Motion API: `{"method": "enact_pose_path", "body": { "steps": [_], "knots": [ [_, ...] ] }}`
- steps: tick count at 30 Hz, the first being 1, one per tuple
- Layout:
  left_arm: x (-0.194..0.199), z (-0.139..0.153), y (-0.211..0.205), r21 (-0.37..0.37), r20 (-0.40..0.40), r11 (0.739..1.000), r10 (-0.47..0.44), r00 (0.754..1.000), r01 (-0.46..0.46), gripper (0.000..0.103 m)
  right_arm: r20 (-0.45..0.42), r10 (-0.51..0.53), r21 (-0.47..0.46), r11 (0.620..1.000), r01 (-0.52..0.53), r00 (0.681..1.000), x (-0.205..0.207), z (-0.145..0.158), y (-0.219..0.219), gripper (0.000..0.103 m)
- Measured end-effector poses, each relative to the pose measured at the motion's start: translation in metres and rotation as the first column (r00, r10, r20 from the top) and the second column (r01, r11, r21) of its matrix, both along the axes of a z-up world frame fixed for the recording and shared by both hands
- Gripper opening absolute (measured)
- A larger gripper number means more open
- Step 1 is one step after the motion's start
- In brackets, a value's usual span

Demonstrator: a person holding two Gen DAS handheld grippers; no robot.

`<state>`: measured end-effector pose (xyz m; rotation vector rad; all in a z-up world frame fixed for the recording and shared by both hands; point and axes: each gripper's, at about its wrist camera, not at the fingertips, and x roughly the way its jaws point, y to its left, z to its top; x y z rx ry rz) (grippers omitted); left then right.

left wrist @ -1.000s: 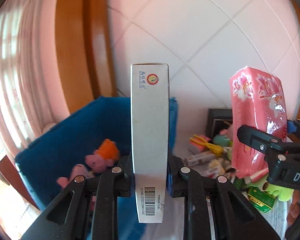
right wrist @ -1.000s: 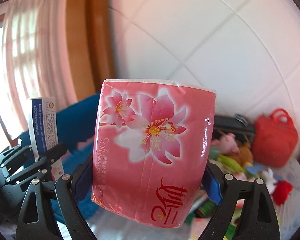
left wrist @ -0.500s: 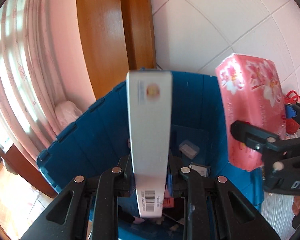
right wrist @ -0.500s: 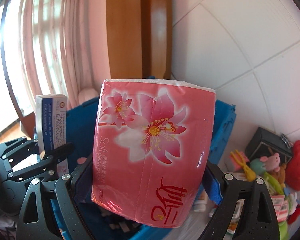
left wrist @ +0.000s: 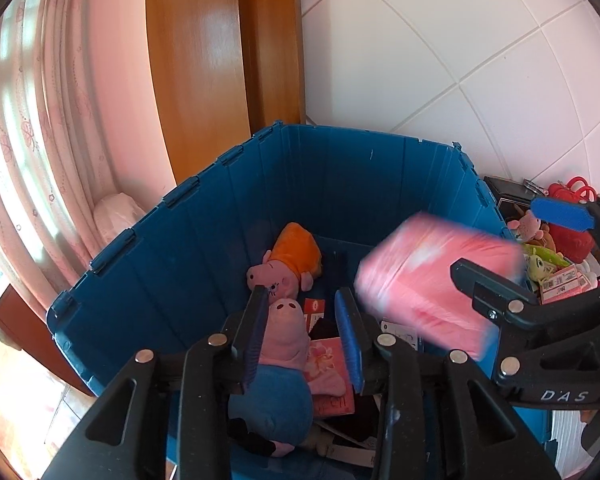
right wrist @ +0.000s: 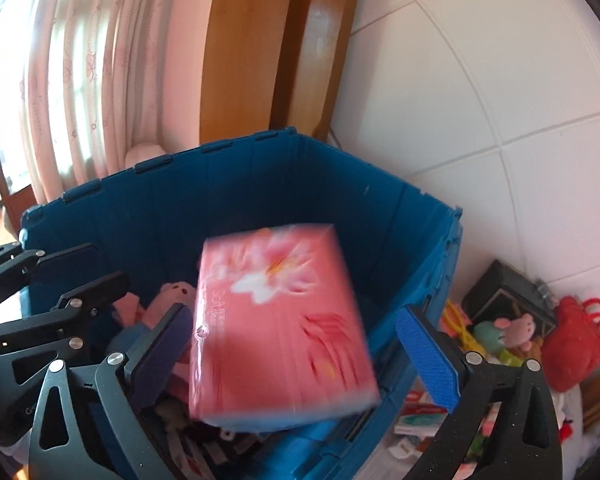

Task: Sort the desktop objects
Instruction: 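Carry the white box and tissue pack into the blue crate and release, then withdraw both tools from the crate back toward the heap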

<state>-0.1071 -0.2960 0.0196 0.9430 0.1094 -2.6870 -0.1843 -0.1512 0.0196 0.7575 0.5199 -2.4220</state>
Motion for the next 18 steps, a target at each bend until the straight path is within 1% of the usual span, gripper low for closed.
{"method": "enact_pose_path", "body": {
  "steps": [1,8,11,15,17,18],
  "knots": [
    [0.003,0.005,0.014,0.0,-0.003,1.0,0.001,1.0,-0.001,0.034,-0.021,-0.005,0.009,1.0,0.005,1.0,0.004,0.001,-0.001,0.103],
    [0.022,0.012,0.027,-0.012,-0.028,1.0,0.016,0.999,-0.016,0.034,-0.085,-0.008,-0.033,0.999,0.006,0.996,0.027,0.018,0.016,0.103],
    [0.038,0.021,0.037,-0.016,-0.078,1.0,0.009,0.997,-0.01,0.034,-0.096,-0.008,-0.071,0.997,0.001,0.995,0.039,0.025,0.031,0.103],
    [0.053,0.031,0.051,-0.003,-0.133,1.0,-0.006,0.991,0.005,0.035,-0.105,-0.028,-0.128,0.992,0.014,0.994,0.055,0.031,0.058,0.103],
    [0.059,0.035,0.061,-0.003,-0.155,1.0,-0.014,0.988,0.014,0.037,-0.106,-0.044,-0.145,0.989,0.028,0.993,0.059,0.032,0.073,0.103],
    [0.061,0.037,0.066,-0.003,-0.166,1.0,-0.018,0.986,0.018,0.041,-0.107,-0.058,-0.151,0.988,0.042,0.993,0.062,0.031,0.082,0.103]
  ]
}}
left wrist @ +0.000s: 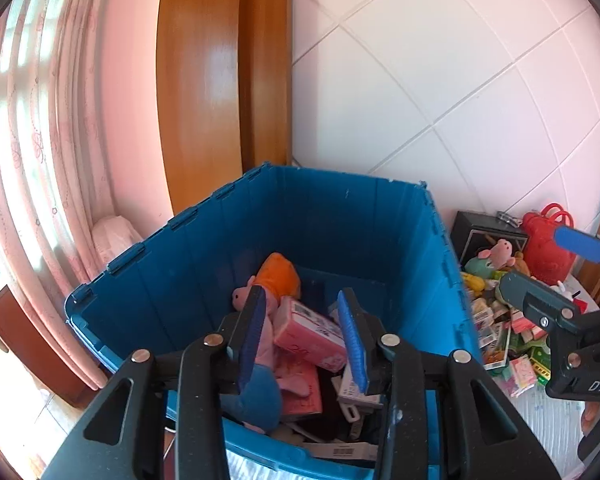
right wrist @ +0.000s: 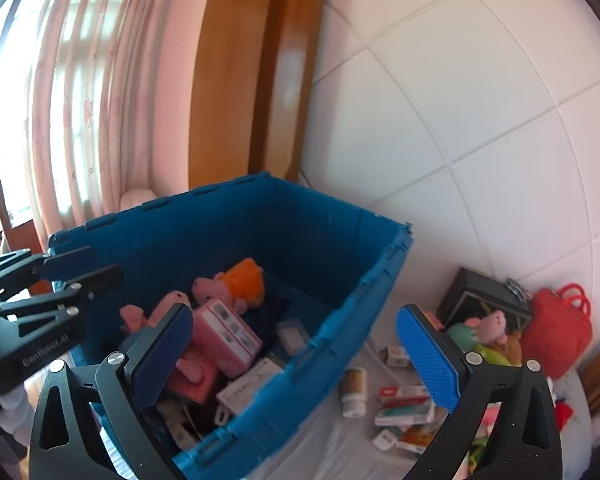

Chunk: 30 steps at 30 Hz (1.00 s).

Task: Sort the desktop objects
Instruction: 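Withdraw both tools from the crate back toward the heap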

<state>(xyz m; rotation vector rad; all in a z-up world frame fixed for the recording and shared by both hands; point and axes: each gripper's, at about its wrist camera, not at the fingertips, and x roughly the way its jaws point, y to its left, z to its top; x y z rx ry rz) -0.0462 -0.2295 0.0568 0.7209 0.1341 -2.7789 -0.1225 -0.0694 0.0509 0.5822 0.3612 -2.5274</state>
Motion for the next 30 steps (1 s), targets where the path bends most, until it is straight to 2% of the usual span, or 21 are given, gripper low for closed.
{"method": "enact_pose_path", "body": {
  "steps": [6,10,18,21,24,30],
  "knots": [
    [0.017,0.02,0.048,-0.015,-0.102,0.998,-0.068,0.992,0.067,0.063,0.014,-0.105,-0.047,0.993,0.106,0.994,0.01,-0.008,0.067,0.103],
    [0.021,0.029,0.093,-0.025,-0.148,0.99,-0.142,0.979,0.139,0.071,0.031,-0.202,-0.05,0.978,0.204,0.979,0.013,-0.019,0.124,0.103],
    [-0.002,0.016,0.186,-0.017,-0.156,0.969,-0.246,0.957,0.246,0.071,0.109,-0.371,-0.108,0.918,0.382,0.922,0.009,-0.052,0.261,0.103],
    [-0.022,-0.003,0.227,-0.015,-0.12,0.966,-0.26,0.958,0.26,0.071,0.121,-0.436,-0.12,0.886,0.449,0.892,0.005,-0.068,0.324,0.103],
    [-0.05,-0.033,0.265,0.021,-0.022,0.963,-0.269,0.963,0.27,0.071,0.148,-0.496,-0.1,0.853,0.511,0.856,-0.005,-0.089,0.381,0.103],
    [-0.095,-0.111,0.339,0.092,0.163,0.956,-0.29,0.943,0.278,0.071,0.296,-0.526,0.003,0.835,0.55,0.797,-0.036,-0.154,0.477,0.103]
  ]
}}
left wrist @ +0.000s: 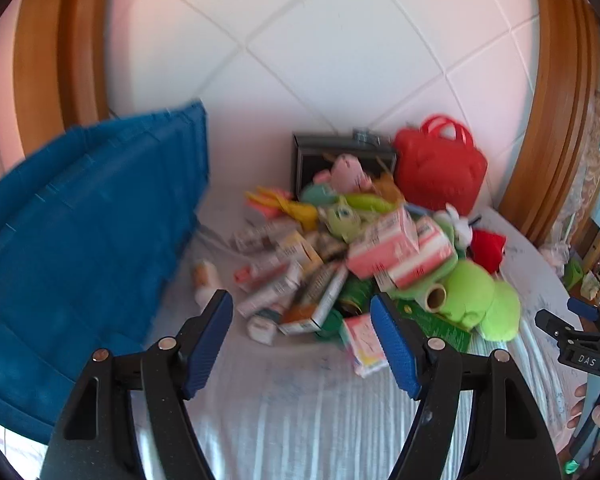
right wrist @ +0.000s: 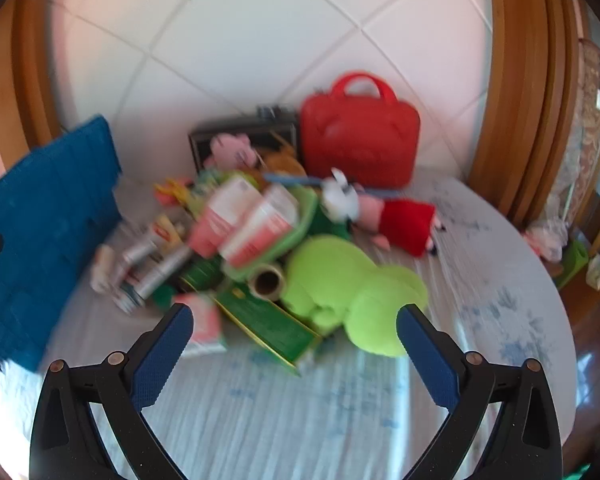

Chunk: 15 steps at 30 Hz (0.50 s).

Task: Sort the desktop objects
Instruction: 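Withdraw both tools from the crate back toward the heap, then grasp the pink Kotex pad pack with the left tool while the right tool grasps the green box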

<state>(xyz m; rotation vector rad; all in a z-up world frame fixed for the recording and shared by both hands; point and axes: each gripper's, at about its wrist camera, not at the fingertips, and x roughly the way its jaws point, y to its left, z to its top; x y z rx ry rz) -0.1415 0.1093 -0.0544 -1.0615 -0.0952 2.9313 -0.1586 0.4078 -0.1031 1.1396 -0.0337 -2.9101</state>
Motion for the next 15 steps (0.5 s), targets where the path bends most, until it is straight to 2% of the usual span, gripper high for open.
{"method": "enact_pose_path", "body": {
  "steps": [4,8,15],
  "knots": [
    [-0.028,-0.054,0.032,0.018,0.133,1.0,0.013,0.991,-0.015,0.071,0.086,0.006,0.01,1.0,-0.007,0.996,-0.015,-0.041,0.037,0.103],
    [-0.056,-0.1,0.055,0.005,0.241,0.999,0.043,0.97,-0.045,0.071,0.146,0.025,-0.025,0.999,-0.022,0.989,-0.025,-0.075,0.055,0.103],
    [-0.095,-0.157,0.098,-0.005,0.323,1.0,0.026,0.946,-0.026,0.071,0.256,0.079,-0.057,0.996,-0.067,0.963,-0.048,-0.124,0.057,0.103]
  ]
}}
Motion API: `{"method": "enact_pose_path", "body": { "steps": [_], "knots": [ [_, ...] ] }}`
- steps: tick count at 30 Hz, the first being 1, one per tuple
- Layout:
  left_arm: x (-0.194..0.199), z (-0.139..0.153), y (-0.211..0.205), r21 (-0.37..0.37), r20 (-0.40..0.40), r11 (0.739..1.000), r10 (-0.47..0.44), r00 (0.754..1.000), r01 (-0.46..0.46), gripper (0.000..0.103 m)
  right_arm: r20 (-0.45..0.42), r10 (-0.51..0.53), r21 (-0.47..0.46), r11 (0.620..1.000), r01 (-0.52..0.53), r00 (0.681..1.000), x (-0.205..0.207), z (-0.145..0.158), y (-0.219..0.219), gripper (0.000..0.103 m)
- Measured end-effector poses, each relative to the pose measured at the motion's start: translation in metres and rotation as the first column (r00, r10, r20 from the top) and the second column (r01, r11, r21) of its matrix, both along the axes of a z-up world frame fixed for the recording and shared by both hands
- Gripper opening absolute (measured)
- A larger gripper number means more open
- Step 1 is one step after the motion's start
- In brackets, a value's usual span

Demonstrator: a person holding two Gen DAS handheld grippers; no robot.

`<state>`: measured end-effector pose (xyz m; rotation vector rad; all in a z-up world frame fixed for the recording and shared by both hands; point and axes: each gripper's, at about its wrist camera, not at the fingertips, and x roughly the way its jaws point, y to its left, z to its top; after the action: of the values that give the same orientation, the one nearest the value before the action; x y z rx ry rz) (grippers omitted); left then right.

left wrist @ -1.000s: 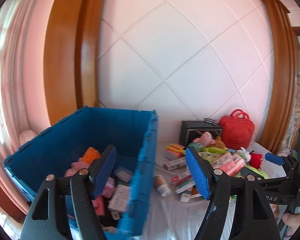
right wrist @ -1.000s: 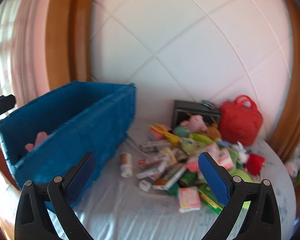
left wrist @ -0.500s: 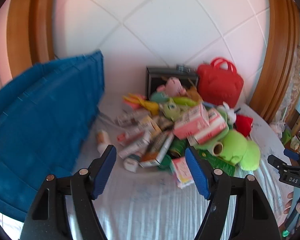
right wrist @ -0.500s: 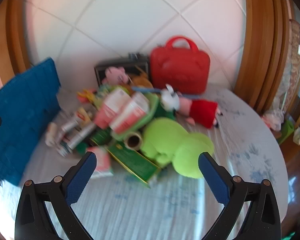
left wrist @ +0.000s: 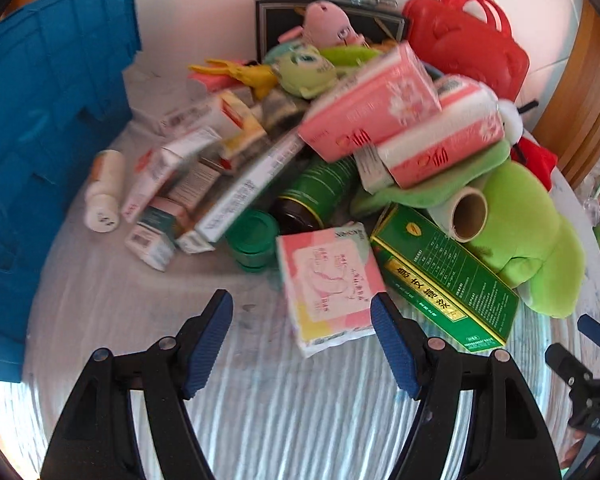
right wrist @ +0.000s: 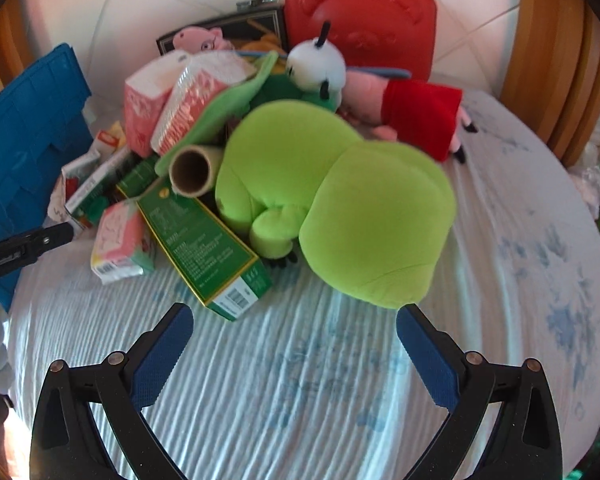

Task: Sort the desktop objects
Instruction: 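Grasp the pink Kotex pad pack with the left tool while the right tool grasps the green box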

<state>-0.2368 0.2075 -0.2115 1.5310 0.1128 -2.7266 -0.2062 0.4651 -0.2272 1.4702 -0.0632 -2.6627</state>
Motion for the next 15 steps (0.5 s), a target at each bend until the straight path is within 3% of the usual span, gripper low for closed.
{"method": "enact_pose_path", "body": {
  "steps": [6,9,15],
  "knots": [
    [-0.029,-0.042,0.028,-0.025,0.07,0.999,-0.027,0.997,0.028,0.071,0.02,0.055,-0.016,0.998,-0.054,0.998,-0.02,-0.018,-0.008,0.103],
    [-0.037,-0.057,0.034,-0.092,0.08,0.995,-0.021,0.997,0.028,0.072,0.031,0.082,0.0,0.997,-0.082,0.996,-0.029,-0.024,-0.015,0.103],
    [-0.022,-0.064,0.013,-0.034,0.101,0.999,-0.019,0.995,0.023,0.07,0.086,0.144,-0.052,0.989,-0.14,0.986,-0.037,-0.038,-0.034,0.103]
  ]
}}
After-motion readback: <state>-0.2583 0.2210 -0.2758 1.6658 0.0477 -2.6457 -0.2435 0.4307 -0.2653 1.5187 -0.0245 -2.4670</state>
